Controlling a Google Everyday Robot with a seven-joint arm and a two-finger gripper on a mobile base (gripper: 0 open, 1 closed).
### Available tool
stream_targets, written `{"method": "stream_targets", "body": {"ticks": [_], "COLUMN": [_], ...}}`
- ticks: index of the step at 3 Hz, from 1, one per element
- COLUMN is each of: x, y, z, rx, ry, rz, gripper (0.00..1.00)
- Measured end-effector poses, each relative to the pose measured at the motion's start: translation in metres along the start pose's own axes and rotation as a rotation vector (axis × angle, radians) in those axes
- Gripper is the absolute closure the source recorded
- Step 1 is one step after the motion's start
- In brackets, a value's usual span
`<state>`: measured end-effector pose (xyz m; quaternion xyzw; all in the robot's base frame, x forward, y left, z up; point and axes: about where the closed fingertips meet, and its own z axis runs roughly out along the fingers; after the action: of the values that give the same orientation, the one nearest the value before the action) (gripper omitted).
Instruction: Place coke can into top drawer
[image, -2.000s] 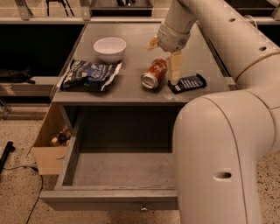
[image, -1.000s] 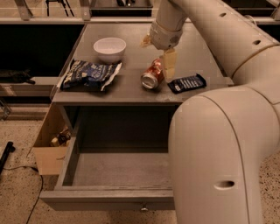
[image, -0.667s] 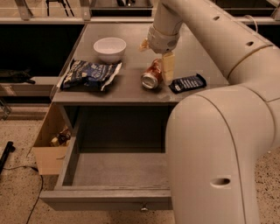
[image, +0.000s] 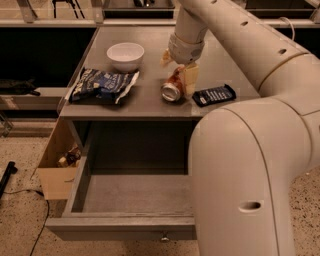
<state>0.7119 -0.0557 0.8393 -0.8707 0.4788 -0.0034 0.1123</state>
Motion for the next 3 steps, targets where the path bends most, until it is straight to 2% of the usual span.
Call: {"method": "stream_targets", "body": {"ticks": [1,3], "x": [0.0000,0.0000], "y": [0.0000,0.0000], "z": [0.0000,0.0000], "rx": [0.000,0.000], "ry": [0.000,0.000], "rz": [0.000,0.000], "gripper": [0.49,1.00]}}
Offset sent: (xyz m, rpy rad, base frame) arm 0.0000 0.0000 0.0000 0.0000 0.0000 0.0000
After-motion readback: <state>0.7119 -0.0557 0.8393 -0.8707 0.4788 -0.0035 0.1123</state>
